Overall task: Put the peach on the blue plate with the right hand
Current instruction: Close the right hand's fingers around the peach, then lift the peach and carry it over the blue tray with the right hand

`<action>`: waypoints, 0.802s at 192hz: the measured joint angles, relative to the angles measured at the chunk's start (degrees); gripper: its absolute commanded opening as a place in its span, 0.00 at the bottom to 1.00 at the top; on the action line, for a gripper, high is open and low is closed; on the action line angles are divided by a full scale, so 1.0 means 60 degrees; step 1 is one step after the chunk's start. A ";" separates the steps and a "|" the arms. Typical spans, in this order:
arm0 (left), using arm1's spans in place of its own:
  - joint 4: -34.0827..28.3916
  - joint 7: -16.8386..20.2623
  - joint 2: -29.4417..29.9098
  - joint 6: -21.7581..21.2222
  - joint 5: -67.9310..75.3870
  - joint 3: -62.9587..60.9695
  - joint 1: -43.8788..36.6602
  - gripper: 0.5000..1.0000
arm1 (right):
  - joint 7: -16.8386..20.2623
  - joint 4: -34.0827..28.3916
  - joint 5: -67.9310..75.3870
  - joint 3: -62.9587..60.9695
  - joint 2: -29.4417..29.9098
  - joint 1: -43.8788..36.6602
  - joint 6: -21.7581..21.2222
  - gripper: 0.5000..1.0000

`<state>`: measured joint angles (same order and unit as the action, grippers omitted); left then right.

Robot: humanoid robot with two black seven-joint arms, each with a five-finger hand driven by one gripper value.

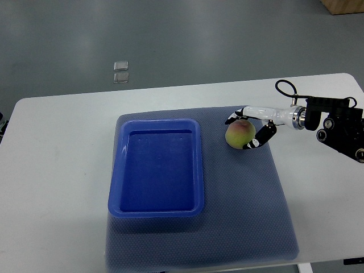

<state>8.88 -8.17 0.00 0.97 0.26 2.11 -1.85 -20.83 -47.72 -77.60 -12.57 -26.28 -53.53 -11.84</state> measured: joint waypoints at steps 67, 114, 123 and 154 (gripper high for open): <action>0.0000 0.0000 0.0000 0.0000 0.0000 0.0000 0.0000 1.00 | -0.0015 -0.0018 0.0014 0.0154 -0.0002 -0.0050 0.0225 0.38; 0.0000 0.0000 0.0000 0.0000 0.0000 0.0000 0.0000 1.00 | -0.0092 -0.0249 0.0091 -0.0010 -0.0009 -0.0495 0.0248 0.41; 0.0000 0.0000 0.0000 0.0000 0.0000 0.0000 -0.0001 1.00 | -0.0095 -0.0353 0.0097 -0.0012 0.0022 -0.0619 0.0248 0.42; 0.0000 0.0000 0.0000 0.0000 0.0000 0.0000 -0.0001 1.00 | -0.0073 -0.0534 0.0067 -0.0003 0.0674 -0.1109 0.0153 0.44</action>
<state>8.88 -8.17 0.00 0.97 0.26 2.11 -1.85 -21.27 -50.93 -77.20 -12.58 -22.23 -60.19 -10.92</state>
